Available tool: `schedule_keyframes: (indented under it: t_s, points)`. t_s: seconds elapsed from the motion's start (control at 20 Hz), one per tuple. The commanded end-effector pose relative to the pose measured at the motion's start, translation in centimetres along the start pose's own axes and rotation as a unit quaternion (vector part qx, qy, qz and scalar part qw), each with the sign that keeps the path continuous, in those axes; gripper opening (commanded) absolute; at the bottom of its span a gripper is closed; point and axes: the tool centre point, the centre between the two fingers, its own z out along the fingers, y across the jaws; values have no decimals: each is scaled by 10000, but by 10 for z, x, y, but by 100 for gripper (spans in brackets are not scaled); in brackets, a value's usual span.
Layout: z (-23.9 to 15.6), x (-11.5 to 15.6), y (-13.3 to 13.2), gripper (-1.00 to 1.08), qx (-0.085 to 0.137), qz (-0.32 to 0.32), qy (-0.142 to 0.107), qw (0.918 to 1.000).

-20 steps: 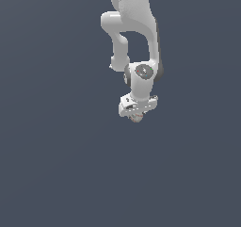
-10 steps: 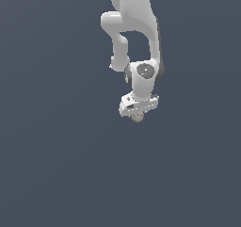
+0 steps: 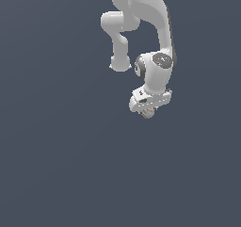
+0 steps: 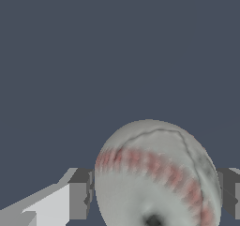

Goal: Pick up the object and move it to a goal position.

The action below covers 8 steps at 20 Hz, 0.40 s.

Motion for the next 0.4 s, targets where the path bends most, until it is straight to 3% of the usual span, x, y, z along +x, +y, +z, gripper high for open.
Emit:
schedule_keyframes:
  t_s: [0.0, 0.35]
  points:
    - [-13, 6, -12, -100, -1, 3, 7, 10000]
    - [-25, 12, -24, -100, -1, 3, 7, 10000]
